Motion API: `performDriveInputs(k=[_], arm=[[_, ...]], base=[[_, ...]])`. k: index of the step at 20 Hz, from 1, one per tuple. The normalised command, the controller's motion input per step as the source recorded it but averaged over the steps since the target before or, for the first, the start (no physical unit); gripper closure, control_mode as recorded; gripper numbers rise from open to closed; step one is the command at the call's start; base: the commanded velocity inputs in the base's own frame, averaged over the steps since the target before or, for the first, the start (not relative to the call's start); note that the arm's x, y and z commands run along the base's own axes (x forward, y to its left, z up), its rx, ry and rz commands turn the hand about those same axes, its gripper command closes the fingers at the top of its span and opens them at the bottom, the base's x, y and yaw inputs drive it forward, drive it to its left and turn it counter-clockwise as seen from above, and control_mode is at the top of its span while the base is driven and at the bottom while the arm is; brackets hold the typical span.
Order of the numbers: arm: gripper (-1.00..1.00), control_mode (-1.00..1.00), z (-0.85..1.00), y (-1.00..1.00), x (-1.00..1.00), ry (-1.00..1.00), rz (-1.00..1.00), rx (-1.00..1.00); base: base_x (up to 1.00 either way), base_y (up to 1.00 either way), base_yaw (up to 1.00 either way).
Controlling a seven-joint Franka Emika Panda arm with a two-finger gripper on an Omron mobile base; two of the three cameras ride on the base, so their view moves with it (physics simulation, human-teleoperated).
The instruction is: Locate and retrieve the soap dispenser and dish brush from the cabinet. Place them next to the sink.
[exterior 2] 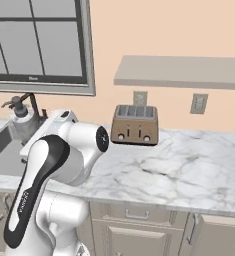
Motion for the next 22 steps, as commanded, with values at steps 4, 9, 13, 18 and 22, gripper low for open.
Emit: performDriveInputs(k=[4,9,13,18,22], arm=[[1.0,-1.0,-0.01,0.0,0.01,-0.01,0.0,0.0],[1.0,-1.0,-0.06,0.06,0.11,-0.01,0.0,0.0],[1.0,-1.0,-0.37,0.24,0.76,-0.01,0.0,0.0],[1.0,-1.0,-0.46,0.27,0.99,-0.03,0.0,-0.01],[1.0,-1.0,-0.68,0.03,1.0,-0.1,0.01,-0.03]], base=[[0.03,0.32,-0.02],[0.0,0.0,0.0],[0.0,0.0,0.0],[0.0,0.0,0.0],[0.0,0.0,0.0]])
